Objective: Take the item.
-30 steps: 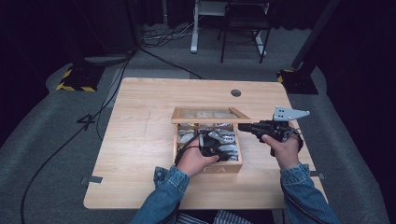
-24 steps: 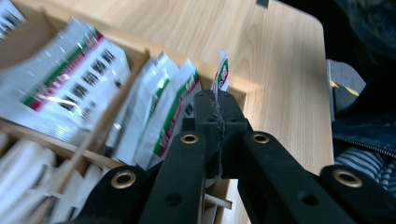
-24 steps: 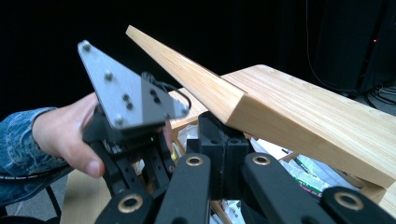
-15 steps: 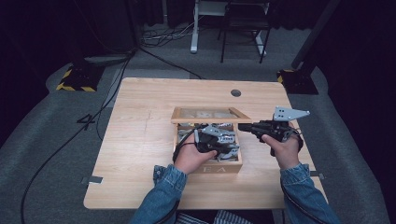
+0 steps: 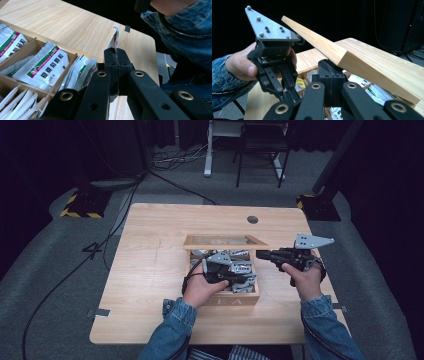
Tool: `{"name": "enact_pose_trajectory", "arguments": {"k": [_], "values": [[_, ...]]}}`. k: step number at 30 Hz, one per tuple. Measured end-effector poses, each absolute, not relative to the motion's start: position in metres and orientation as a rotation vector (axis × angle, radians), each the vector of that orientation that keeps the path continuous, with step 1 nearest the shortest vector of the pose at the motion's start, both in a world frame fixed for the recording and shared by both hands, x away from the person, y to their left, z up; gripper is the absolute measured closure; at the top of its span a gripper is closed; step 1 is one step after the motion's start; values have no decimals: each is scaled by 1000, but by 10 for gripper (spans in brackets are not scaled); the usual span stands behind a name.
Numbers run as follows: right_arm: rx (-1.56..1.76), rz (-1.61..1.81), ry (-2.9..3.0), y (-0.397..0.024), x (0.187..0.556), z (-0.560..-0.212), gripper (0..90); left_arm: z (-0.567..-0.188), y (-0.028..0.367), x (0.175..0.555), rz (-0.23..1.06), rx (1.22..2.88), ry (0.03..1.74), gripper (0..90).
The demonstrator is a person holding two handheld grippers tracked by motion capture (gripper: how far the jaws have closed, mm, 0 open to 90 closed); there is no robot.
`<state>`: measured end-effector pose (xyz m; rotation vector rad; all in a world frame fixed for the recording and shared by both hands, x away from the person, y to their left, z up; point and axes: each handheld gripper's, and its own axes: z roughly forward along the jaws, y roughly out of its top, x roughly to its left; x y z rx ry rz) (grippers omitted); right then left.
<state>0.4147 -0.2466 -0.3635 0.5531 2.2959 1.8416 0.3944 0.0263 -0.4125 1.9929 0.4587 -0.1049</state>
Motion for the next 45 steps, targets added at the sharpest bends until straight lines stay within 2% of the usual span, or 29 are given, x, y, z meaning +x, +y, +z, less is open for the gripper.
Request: {"name": "enact_pose_trajectory", "arguments": {"k": [26, 37, 45], "values": [[547, 1874, 2270, -246, 423, -358, 900, -384, 76, 371, -17, 1884, 488, 898], [553, 1863, 2280, -245, 421, -361, 900, -369, 127, 345, 73, 1890, 501, 898], [557, 1846, 2285, -243, 419, -362, 900, -370, 158, 343, 107, 1895, 561, 897]]}}
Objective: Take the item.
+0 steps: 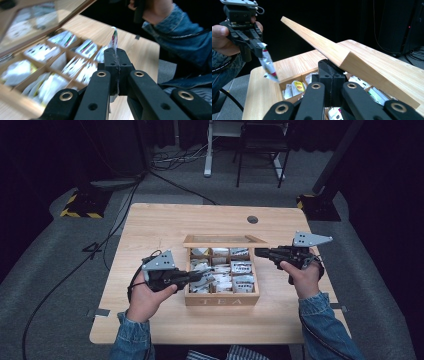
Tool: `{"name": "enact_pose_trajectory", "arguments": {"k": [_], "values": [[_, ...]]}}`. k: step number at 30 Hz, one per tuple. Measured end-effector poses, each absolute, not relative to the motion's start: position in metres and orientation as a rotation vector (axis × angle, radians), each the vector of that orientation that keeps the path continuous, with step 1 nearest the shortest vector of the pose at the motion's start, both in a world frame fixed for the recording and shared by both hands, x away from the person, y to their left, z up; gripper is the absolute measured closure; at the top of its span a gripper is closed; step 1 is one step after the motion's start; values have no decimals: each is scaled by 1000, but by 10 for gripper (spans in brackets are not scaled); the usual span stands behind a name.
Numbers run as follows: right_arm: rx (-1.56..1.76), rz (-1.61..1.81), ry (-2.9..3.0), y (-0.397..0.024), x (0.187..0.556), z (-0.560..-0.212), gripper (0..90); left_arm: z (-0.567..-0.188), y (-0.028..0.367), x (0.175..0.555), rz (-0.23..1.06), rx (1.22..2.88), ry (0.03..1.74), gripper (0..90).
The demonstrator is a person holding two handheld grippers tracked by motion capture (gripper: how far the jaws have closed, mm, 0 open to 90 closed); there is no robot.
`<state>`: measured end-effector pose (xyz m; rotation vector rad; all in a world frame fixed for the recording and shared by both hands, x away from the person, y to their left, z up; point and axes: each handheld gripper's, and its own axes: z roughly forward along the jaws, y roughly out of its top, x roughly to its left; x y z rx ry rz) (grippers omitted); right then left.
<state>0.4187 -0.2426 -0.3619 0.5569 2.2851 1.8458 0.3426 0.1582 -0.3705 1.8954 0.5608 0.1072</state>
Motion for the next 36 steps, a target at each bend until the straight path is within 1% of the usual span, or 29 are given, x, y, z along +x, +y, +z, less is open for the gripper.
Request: {"name": "enact_pose_trajectory", "arguments": {"k": [4, 6, 16, 20, 25, 28, 31, 36], "values": [[549, 1853, 2285, -243, 419, -362, 900, -370, 169, 341, 118, 1902, 581, 897], [549, 1854, 2287, -243, 419, -363, 900, -368, 179, 338, 159, 1924, 602, 896], [547, 1847, 2297, -241, 418, -365, 900, -365, 211, 332, 198, 1900, 664, 896], [548, 1842, 2299, -240, 418, -365, 900, -371, 225, 335, 248, 1934, 809, 895], [546, 1841, 2300, -240, 418, -365, 900, -376, 234, 338, 239, 1924, 848, 896], [546, 1843, 2299, -240, 418, -365, 900, -381, 240, 340, 246, 1928, 896, 895], [545, 1843, 2300, -240, 418, -365, 900, -391, 248, 345, 262, 1932, 979, 895], [546, 1843, 2300, -240, 418, -365, 900, -407, 257, 354, 228, 1915, 1043, 894]]}}
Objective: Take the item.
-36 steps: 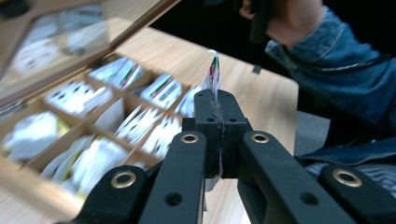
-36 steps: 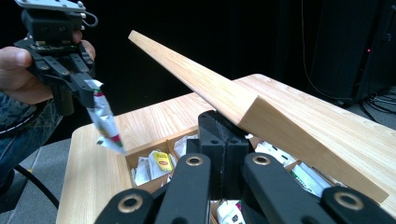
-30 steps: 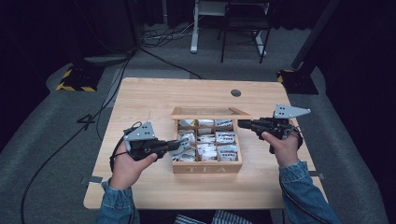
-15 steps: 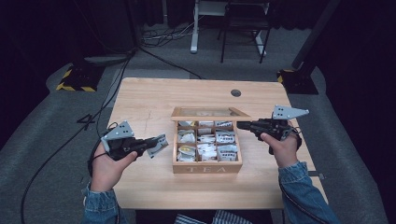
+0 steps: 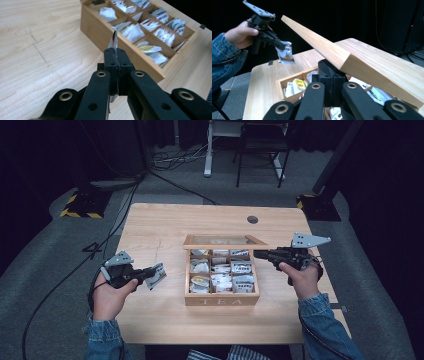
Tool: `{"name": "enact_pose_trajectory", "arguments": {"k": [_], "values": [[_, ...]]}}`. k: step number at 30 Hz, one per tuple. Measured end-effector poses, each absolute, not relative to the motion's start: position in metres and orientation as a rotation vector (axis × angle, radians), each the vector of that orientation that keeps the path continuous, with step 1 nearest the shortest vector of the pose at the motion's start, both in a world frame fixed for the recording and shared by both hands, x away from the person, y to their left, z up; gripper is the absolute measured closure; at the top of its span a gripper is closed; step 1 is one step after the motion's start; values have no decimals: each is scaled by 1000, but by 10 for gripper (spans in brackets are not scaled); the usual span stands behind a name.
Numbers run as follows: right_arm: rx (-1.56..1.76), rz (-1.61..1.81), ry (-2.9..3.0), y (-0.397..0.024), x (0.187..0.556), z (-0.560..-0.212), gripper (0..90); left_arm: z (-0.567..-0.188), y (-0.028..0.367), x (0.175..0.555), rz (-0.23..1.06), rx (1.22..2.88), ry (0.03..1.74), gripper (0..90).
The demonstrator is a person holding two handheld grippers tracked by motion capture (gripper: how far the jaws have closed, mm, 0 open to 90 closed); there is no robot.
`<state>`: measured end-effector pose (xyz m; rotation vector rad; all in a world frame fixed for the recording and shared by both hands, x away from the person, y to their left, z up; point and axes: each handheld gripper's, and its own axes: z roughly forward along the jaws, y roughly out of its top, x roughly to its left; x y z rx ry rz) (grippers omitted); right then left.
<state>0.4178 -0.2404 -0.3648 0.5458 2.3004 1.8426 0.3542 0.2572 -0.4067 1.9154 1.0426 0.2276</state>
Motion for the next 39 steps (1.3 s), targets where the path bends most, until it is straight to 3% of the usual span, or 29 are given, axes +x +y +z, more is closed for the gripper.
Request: {"name": "enact_pose_trajectory", "arguments": {"k": [16, 34, 39], "values": [[549, 1844, 2303, -240, 417, -365, 900, -436, 268, 368, 119, 1889, 1146, 893], [552, 1845, 2309, -240, 417, -367, 900, -452, 268, 377, 97, 1878, 1170, 884], [553, 1841, 2312, -240, 416, -367, 900, -455, 267, 379, 110, 1878, 1174, 837]]}}
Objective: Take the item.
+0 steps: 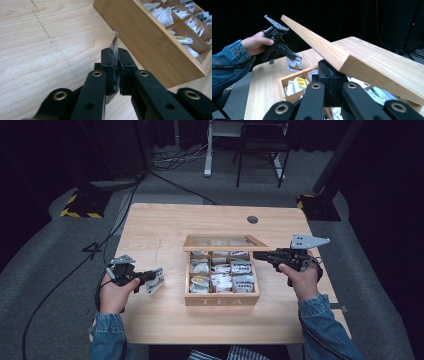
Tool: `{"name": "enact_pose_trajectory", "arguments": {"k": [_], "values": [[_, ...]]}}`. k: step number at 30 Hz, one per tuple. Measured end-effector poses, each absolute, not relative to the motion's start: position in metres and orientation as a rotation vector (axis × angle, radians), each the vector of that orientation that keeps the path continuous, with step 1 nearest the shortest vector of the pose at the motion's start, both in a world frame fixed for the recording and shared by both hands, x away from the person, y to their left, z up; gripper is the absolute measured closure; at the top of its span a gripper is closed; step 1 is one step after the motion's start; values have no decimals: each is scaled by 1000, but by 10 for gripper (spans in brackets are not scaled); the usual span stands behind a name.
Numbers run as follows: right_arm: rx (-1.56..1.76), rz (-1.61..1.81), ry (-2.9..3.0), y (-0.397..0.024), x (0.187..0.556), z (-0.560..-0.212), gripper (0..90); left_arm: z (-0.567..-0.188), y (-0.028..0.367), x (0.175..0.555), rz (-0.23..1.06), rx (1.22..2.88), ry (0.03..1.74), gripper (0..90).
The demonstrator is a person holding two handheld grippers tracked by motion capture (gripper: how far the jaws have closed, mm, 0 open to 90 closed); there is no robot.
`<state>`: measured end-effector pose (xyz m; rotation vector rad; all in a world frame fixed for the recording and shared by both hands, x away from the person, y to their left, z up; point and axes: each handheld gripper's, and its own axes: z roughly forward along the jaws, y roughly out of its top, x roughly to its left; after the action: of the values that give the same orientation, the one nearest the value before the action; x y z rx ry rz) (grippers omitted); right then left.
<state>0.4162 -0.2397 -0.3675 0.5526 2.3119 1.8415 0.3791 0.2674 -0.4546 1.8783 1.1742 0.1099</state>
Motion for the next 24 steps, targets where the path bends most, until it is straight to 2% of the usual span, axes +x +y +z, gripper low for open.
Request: {"name": "enact_pose_trajectory", "arguments": {"k": [2, 5, 7, 9, 14, 24], "values": [[553, 1841, 2312, -240, 416, -368, 900, -455, 268, 379, 110, 1872, 1176, 819], [552, 1845, 2312, -240, 416, -368, 900, -455, 268, 380, 180, 1876, 1187, 555], [553, 1846, 2312, -240, 416, -368, 900, -454, 269, 381, 230, 1892, 1220, 429], [560, 1856, 2314, -240, 416, -368, 900, -454, 271, 381, 254, 1894, 1248, 338], [559, 1865, 2316, -240, 417, -368, 900, -454, 276, 379, 310, 1889, 1283, 278], [559, 1859, 2320, -240, 417, -368, 900, -439, 272, 374, 365, 1894, 1237, 275]]}}
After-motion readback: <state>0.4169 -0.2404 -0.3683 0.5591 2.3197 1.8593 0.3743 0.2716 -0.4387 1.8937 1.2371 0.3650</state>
